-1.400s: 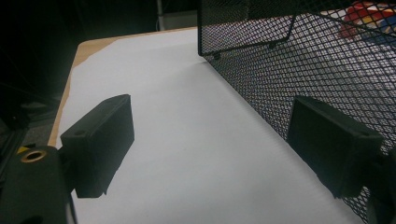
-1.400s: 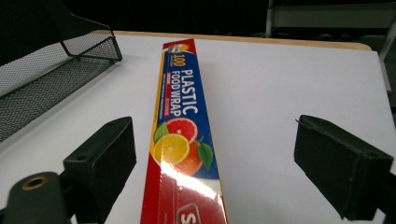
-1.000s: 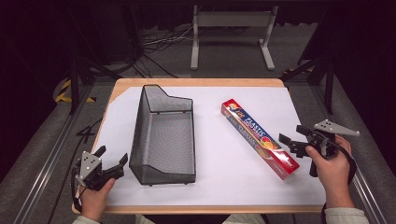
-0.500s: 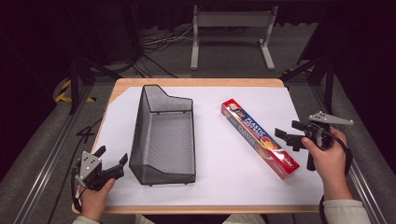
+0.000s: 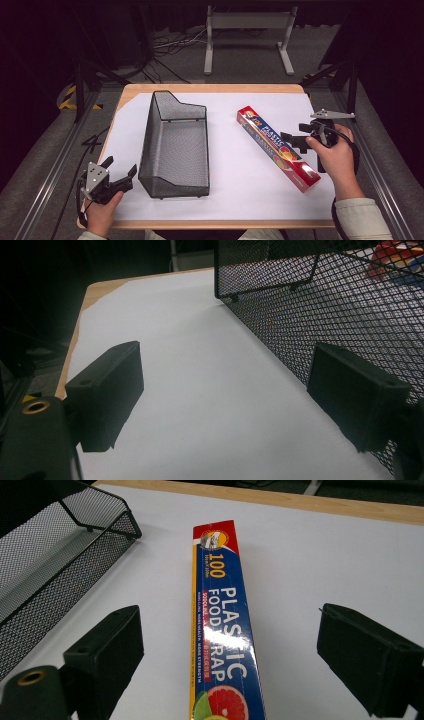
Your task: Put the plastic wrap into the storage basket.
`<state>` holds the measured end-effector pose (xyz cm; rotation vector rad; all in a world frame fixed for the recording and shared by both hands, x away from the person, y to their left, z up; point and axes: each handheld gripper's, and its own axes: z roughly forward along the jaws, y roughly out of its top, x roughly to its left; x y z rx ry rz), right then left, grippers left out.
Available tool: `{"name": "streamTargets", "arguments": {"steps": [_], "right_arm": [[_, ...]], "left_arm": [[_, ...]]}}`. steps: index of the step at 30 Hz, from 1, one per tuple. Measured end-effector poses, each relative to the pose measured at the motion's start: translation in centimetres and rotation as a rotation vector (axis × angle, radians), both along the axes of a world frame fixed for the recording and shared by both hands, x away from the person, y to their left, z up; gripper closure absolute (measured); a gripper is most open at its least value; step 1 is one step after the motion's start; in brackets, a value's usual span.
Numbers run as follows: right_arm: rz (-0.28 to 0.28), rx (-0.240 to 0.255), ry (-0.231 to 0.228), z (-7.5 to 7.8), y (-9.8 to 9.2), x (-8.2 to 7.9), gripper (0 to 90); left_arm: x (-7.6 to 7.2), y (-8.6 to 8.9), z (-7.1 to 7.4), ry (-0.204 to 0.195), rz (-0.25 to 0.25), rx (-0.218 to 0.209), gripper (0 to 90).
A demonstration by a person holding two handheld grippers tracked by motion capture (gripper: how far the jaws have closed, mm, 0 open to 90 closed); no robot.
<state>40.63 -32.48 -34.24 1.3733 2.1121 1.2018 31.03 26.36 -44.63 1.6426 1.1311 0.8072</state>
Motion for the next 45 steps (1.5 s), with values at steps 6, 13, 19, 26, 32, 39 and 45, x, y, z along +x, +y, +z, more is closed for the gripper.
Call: {"name": "streamTargets", "arguments": {"steps": [6,13,19,26,32,39,45], "right_arm": [[-0.005,-0.028,0.041,0.0,0.9,1.2,11.3],[-0.015,-0.070,0.100,-0.8,1.6,2.3,11.3],[-0.019,-0.097,0.163,-2.0,2.2,3.1,11.3],[-0.022,-0.135,0.239,-3.1,2.8,3.7,11.8],[-0.020,-0.187,0.310,-4.2,3.5,4.3,11.3],[-0.015,-0.231,0.359,-5.4,4.1,4.8,12.3],[-0.009,-0.287,0.391,-6.4,4.4,5.2,17.4]], "left_arm": [[0.0,0.0,0.0,0.001,0.001,0.000,15.9],[0.0,-0.1,0.0,0.002,0.002,0.003,15.9],[0.0,-0.1,0.0,0.003,0.003,0.003,15.9],[0.1,-0.1,-0.1,0.005,0.002,0.005,15.9],[0.1,-0.1,-0.1,0.010,0.004,0.010,15.9],[0.1,-0.1,-0.2,0.010,0.003,0.011,16.0],[0.1,-0.1,-0.2,0.011,0.004,0.012,15.9]]}}
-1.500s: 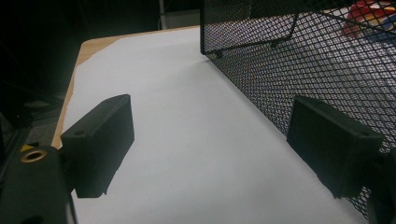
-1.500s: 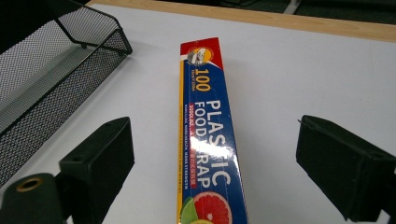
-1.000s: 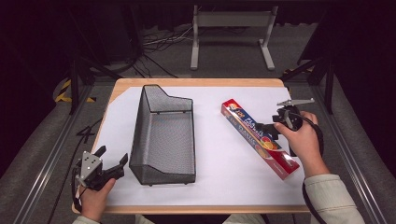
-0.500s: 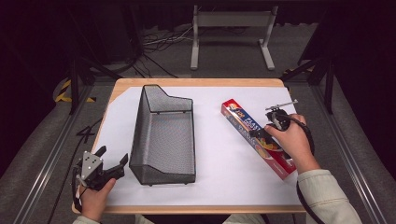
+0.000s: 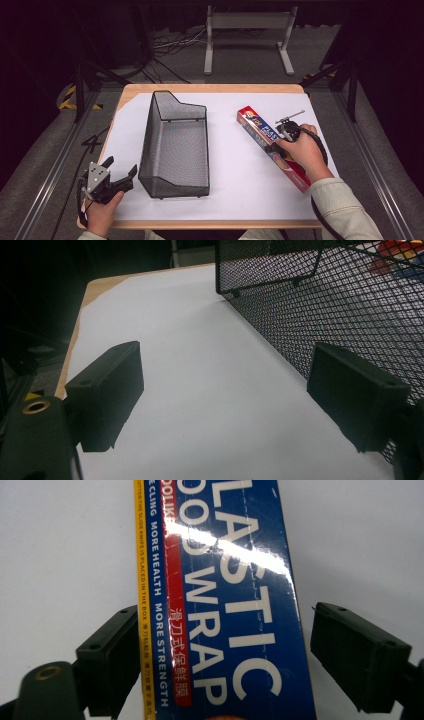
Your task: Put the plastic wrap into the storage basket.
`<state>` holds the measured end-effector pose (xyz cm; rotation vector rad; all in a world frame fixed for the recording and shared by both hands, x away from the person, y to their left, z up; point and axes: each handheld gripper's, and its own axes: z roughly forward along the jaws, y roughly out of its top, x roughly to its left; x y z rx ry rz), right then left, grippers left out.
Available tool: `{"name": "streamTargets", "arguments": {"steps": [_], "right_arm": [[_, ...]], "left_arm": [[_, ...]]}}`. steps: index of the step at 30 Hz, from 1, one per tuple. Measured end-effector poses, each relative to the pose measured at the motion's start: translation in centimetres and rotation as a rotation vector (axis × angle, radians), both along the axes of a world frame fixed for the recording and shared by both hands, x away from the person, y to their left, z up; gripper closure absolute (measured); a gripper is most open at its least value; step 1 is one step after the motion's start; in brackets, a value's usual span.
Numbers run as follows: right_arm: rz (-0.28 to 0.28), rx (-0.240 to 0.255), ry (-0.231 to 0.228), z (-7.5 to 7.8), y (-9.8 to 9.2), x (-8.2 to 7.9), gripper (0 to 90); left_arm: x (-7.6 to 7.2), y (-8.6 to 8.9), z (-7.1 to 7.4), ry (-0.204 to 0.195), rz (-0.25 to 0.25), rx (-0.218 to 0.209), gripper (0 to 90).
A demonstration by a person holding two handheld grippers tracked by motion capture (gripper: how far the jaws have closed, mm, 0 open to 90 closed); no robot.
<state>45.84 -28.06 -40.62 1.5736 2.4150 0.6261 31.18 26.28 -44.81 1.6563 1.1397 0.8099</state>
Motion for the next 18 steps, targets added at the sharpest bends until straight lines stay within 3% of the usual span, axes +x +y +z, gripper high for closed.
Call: {"name": "streamTargets", "arguments": {"steps": [5,9,14,18], "right_arm": [[0.017,-0.037,0.003,-0.3,0.2,0.1,24.3],[0.029,-0.025,0.020,-0.1,0.4,0.1,35.8],[0.058,-0.088,-0.002,0.2,1.0,-0.1,38.6],[0.048,-0.074,-0.001,0.3,0.9,-0.1,38.9]], "left_arm": [[0.0,0.0,0.0,-0.001,-0.002,0.001,15.9],[0.0,0.0,0.0,0.000,0.000,0.001,15.9],[0.0,0.0,0.0,-0.001,0.000,0.001,15.9],[0.0,0.0,0.0,0.000,0.000,-0.003,15.9]]}}
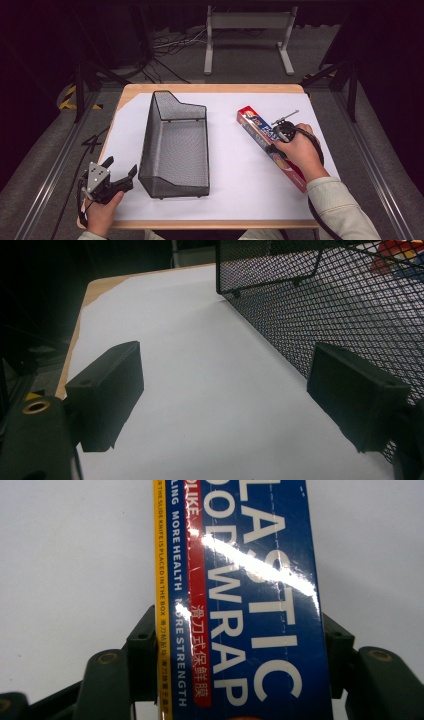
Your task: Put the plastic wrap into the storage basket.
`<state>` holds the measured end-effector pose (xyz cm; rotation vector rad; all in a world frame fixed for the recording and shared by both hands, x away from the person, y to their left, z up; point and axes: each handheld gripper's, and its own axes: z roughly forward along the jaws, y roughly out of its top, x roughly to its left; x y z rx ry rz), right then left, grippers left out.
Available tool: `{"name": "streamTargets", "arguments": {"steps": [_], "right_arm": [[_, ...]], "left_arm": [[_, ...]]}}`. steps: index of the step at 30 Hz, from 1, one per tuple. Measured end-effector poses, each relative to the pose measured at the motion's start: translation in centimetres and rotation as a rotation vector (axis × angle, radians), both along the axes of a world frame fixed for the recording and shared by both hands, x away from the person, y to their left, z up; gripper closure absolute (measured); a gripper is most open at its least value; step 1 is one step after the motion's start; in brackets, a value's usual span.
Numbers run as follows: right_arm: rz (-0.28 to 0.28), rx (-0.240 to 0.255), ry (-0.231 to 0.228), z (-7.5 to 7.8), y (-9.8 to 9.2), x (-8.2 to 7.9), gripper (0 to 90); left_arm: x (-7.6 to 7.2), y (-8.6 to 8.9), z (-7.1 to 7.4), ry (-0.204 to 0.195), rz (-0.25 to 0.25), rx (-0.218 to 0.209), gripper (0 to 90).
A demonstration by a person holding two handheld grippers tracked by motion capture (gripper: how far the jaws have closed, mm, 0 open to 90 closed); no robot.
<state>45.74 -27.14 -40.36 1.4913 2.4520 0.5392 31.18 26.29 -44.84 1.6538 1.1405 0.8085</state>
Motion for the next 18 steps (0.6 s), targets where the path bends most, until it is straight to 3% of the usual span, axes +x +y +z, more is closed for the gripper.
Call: {"name": "streamTargets", "arguments": {"steps": [6,18], "right_arm": [[-0.014,0.020,-0.014,0.4,-0.1,-0.1,39.3],[-0.016,0.051,-0.061,3.3,0.0,-1.0,39.4]], "left_arm": [[0.0,0.0,0.0,-0.001,-0.001,0.006,15.9],[0.0,0.0,0.1,-0.002,0.002,0.002,15.9]]}}
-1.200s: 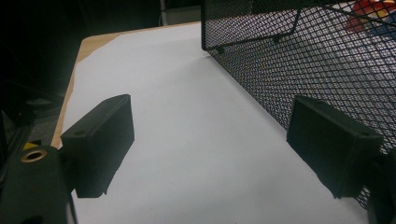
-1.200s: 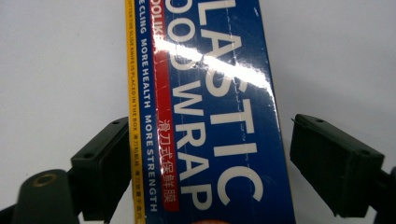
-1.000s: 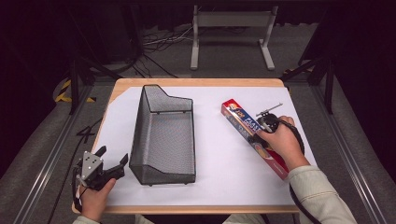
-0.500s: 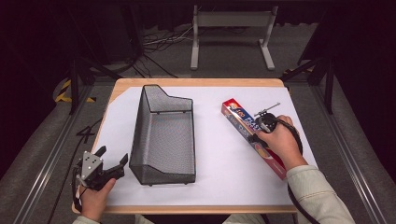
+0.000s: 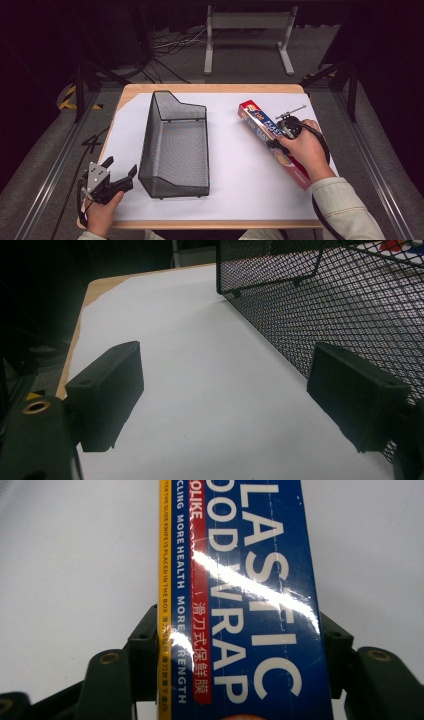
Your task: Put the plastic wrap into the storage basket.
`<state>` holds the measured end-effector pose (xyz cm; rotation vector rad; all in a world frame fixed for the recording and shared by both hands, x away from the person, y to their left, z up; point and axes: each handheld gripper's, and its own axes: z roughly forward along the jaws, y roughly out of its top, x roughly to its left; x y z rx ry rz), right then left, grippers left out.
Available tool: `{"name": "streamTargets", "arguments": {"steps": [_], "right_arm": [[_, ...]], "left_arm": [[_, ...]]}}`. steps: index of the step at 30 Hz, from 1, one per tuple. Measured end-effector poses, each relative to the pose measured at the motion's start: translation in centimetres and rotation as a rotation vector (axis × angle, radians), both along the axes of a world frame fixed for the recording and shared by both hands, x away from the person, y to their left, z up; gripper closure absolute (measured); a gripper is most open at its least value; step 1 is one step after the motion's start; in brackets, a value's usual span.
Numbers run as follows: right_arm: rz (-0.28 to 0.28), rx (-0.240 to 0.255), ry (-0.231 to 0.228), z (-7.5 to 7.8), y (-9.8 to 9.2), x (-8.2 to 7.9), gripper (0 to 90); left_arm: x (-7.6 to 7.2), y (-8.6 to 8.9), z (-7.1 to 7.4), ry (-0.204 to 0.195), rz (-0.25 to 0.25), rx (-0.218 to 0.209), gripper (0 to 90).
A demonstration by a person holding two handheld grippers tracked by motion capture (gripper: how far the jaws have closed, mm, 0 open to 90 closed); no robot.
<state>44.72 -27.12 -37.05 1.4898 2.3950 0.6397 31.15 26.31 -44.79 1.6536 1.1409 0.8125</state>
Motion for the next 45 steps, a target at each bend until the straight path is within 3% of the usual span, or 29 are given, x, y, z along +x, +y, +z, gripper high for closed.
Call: {"name": "streamTargets", "arguments": {"steps": [11,26,32,45], "right_arm": [[-0.014,0.024,-0.058,3.0,0.3,-1.3,39.3],[0.020,0.051,-0.118,6.3,1.4,-3.2,39.3],[0.015,0.067,-0.107,6.7,2.9,-3.8,39.3],[0.087,0.106,-0.077,7.6,9.9,-4.5,39.3]], "left_arm": [[0.0,0.0,0.0,-0.001,0.002,-0.002,16.0],[0.0,0.0,0.0,-0.003,-0.001,0.002,16.0],[0.0,0.0,0.0,-0.002,0.001,0.000,16.0],[0.0,0.1,0.1,-0.003,0.001,-0.009,15.9]]}}
